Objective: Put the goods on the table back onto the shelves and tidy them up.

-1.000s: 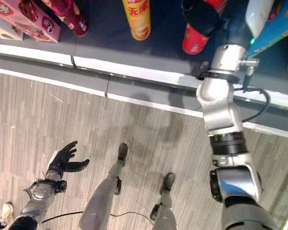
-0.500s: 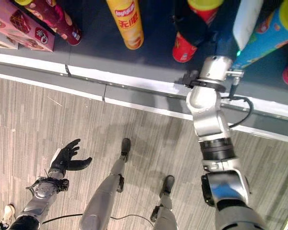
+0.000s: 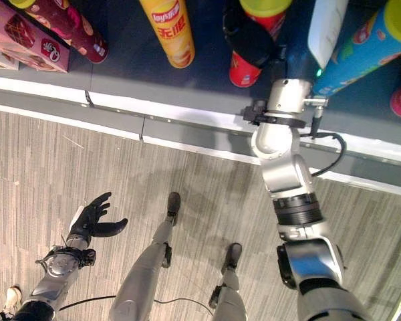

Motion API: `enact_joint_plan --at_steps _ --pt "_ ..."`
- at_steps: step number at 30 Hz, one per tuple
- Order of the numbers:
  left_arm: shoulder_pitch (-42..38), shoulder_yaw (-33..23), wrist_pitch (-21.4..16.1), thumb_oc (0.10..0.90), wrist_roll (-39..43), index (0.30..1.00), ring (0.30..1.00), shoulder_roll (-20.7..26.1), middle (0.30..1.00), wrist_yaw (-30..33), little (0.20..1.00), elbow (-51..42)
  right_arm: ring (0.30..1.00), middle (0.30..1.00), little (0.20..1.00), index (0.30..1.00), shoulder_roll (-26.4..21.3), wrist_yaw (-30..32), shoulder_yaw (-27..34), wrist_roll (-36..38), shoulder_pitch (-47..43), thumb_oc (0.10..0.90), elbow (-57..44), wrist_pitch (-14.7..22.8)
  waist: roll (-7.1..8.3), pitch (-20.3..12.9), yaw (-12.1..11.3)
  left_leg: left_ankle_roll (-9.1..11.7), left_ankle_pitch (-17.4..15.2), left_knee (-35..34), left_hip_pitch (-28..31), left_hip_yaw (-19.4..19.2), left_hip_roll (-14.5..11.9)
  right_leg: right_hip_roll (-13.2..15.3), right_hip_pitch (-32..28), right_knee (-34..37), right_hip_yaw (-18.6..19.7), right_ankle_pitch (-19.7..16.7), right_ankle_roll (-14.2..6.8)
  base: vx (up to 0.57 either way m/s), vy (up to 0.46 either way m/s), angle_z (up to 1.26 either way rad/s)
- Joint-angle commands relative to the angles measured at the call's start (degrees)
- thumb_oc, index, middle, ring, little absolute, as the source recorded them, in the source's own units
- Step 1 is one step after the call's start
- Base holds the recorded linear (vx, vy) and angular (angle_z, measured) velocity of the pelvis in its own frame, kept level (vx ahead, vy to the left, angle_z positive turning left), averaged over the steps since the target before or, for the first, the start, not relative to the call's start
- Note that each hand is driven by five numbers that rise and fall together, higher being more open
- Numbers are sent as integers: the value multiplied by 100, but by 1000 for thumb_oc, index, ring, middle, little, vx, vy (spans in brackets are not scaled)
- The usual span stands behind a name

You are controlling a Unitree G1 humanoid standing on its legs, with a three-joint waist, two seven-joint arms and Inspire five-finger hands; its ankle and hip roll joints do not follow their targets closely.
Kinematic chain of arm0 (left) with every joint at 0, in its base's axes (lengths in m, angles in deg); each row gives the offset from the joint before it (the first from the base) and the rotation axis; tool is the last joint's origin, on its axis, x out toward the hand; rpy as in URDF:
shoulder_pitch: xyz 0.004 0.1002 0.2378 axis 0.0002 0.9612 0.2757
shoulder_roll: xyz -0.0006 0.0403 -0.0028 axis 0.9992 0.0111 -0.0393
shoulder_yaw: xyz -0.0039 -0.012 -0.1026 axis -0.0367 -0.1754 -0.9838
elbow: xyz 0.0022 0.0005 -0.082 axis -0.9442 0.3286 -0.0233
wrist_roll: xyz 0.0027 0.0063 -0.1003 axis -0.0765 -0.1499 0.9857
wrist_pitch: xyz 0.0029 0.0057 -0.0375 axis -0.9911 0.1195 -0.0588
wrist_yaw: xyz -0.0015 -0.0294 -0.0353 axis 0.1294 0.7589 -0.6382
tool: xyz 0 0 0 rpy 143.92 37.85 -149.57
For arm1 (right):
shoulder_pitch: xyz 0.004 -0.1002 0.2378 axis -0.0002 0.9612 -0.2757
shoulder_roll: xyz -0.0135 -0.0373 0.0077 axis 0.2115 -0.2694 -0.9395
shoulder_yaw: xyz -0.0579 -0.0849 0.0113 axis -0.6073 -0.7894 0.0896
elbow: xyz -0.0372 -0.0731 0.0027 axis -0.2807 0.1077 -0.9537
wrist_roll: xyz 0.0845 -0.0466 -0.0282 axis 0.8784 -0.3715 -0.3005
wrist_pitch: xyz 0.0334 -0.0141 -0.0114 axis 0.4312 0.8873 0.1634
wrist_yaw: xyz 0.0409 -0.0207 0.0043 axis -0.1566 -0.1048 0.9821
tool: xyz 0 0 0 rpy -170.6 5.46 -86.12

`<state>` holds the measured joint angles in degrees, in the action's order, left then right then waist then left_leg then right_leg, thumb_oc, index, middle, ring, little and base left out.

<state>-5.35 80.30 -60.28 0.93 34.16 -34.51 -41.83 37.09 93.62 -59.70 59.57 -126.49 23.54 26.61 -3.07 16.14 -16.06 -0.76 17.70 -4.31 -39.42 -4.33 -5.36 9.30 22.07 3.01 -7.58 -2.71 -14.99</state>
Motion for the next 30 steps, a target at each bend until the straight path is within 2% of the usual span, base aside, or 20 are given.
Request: enact_joint_plan --at_steps 1,17,18,22,23,30 --pt "430 -455 -132 800 75 900 900 599 900 198 900 -268 900 900 900 900 -32 129 93 -286 -100 800 -536 416 301 -210 -203 885 -1815 893 -19 175 -196 458 117 199 -77 -1172 -1 0 0 0" --pt "399 -458 -65 800 54 900 900 665 900 155 900 -441 900 900 900 900 33 119 94 -332 -34 800 -564 376 313 -300 -140 851 -1983 1247 -195 158 -165 485 78 199 -75 -1218 -1 -16 0 -1" --pt "-64 -250 -52 800 -138 900 900 354 900 328 900 656 900 900 900 900 200 132 -67 -271 -169 800 -436 416 385 -326 -79 850 -1996 1258 -178 158 -169 484 74 199 -72 -1215 -1 -9 -7 -4" --pt "-250 -209 -89 800 -130 900 900 198 900 381 900 1066 900 900 900 900 118 220 -144 -262 -351 800 -187 384 381 -322 -108 854 -1990 1245 -175 174 -182 479 75 199 -55 -1206 -1 -3 -9 -7" --pt "-312 -215 -95 800 -102 900 900 141 900 392 900 1362 900 900 900 900 -33 231 -166 -348 -458 800 -91 343 381 -343 -132 860 -1987 1223 -145 180 -182 477 65 199 -56 -1184 -1 0 0 0" --pt "-407 -174 -84 800 -139 900 900 122 900 389 900 1558 900 900 900 900 -248 275 -118 -417 -629 800 -92 318 410 -405 -178 874 -1968 1138 -25 184 -200 449 -5 199 -42 -1138 -1 3 -6 1"
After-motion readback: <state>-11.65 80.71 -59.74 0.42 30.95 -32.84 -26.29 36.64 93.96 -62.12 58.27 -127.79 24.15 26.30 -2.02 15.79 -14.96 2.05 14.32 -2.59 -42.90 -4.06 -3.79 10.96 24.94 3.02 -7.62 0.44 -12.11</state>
